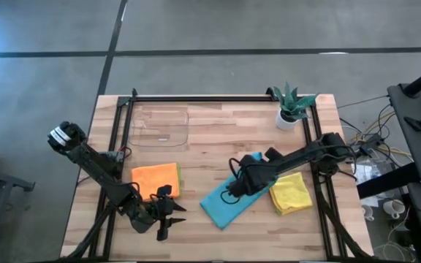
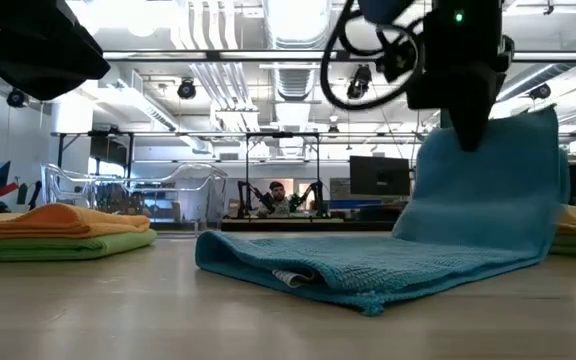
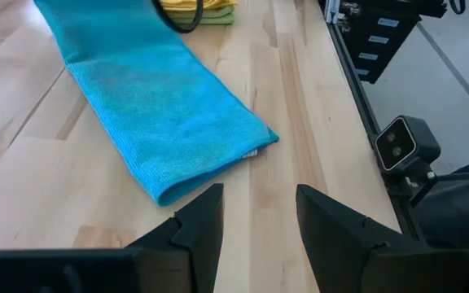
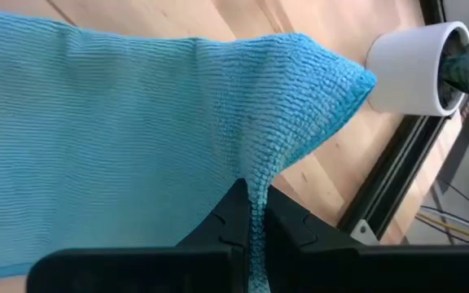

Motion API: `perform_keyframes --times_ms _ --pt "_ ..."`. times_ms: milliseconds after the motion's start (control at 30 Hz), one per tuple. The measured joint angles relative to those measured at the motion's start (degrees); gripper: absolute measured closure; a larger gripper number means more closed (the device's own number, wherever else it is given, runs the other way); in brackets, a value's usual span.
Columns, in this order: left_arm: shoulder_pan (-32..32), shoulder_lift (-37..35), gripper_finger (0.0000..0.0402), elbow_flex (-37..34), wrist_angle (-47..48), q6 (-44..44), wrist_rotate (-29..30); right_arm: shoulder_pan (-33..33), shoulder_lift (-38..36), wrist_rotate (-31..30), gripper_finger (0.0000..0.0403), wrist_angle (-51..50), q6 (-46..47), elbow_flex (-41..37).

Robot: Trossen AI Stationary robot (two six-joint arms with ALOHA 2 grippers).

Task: Fold microfiber towels
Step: Fold the blue microfiber cloth

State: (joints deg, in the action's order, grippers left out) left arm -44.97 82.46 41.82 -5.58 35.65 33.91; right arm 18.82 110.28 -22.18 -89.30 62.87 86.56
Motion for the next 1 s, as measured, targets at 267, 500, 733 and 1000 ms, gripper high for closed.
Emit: perform_keyframes --times_ms 267,500,733,1000 --pt "0.0 0.0 0.0262 0.0 0.0 0.0 0.0 0.3 -0.2 2.8 0.039 0.5 -1.3 -0.8" --pt "0.0 0.0 0.0262 0.0 0.0 0.0 0.0 2.3 -0.3 9.6 0.039 18.1 -3.6 0.6" --pt "0.0 0.0 0.0262 0.0 0.0 0.0 0.0 3.1 -0.3 15.2 0.039 35.1 -4.6 0.6" --pt "0.0 0.0 0.0262 0.0 0.0 0.0 0.0 3.0 2.4 15.5 0.039 39.2 -4.4 0.7"
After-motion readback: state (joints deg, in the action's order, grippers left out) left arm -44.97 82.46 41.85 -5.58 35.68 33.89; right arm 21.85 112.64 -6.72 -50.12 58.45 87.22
